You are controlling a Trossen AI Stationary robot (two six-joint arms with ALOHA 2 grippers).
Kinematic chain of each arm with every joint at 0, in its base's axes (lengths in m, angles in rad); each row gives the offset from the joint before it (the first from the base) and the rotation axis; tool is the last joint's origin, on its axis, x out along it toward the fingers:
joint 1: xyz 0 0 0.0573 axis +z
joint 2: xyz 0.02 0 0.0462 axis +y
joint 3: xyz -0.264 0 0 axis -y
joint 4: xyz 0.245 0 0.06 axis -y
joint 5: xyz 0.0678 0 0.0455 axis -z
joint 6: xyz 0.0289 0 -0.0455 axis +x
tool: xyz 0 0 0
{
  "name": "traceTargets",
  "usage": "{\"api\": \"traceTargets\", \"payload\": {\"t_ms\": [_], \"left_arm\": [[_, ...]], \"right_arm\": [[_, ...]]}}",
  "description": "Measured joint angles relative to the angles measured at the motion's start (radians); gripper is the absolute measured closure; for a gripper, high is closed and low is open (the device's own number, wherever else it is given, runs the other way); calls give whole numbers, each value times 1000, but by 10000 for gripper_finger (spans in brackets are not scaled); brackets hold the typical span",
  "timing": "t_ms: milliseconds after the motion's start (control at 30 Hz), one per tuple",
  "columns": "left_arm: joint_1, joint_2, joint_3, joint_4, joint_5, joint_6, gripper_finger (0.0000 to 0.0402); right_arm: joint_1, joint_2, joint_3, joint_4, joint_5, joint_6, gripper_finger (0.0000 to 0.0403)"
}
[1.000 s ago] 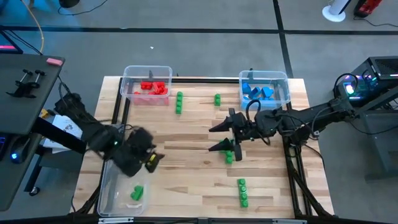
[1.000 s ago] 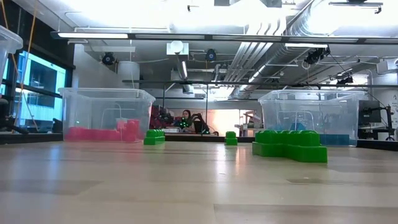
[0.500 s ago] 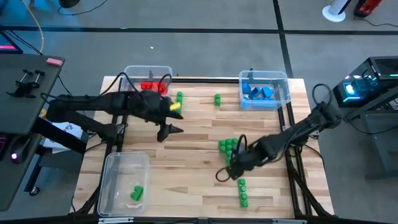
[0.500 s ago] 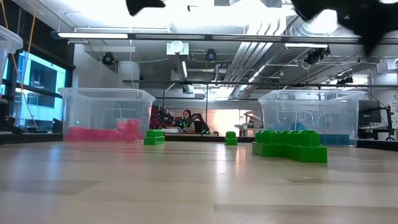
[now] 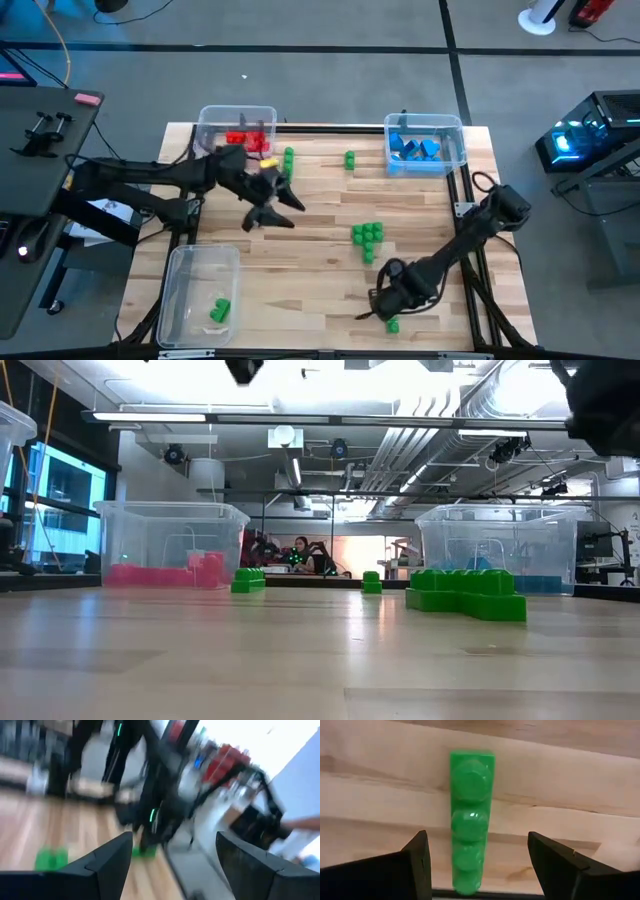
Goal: Sort blocks
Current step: Put the green game piece into the bottom left transparent bin
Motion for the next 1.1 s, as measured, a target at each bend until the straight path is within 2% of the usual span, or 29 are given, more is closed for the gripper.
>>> {"api": "traceTargets", "payload": {"t_ms": [200, 400, 500, 700, 767, 867, 1000, 1100], "left_arm": [[69, -106, 1, 204, -5, -85, 129], [128, -250, 2, 248, -19, -137, 129], [145, -332, 2, 250, -59, -137, 129], [158, -448, 2, 166, -86, -137, 129], [157, -477, 2, 102, -93, -138, 129], [158, -507, 2, -12, -137, -139, 129], [157, -515, 2, -174, -184, -193, 129], [157, -513, 2, -240, -180, -294, 129]], "right_arm": [[3, 60, 0, 45, 0, 3, 188], [3, 114, 0, 81, 1, -21, 198], [2, 122, 2, 83, 13, -92, 239], [3, 82, -2, 49, 108, -225, 379], [3, 40, -1, 38, 170, -255, 391], [3, -47, -2, -3, 312, -306, 383], [-4, -200, -1, 62, 642, -475, 399], [-43, -292, 0, 207, 867, -712, 396]]}}
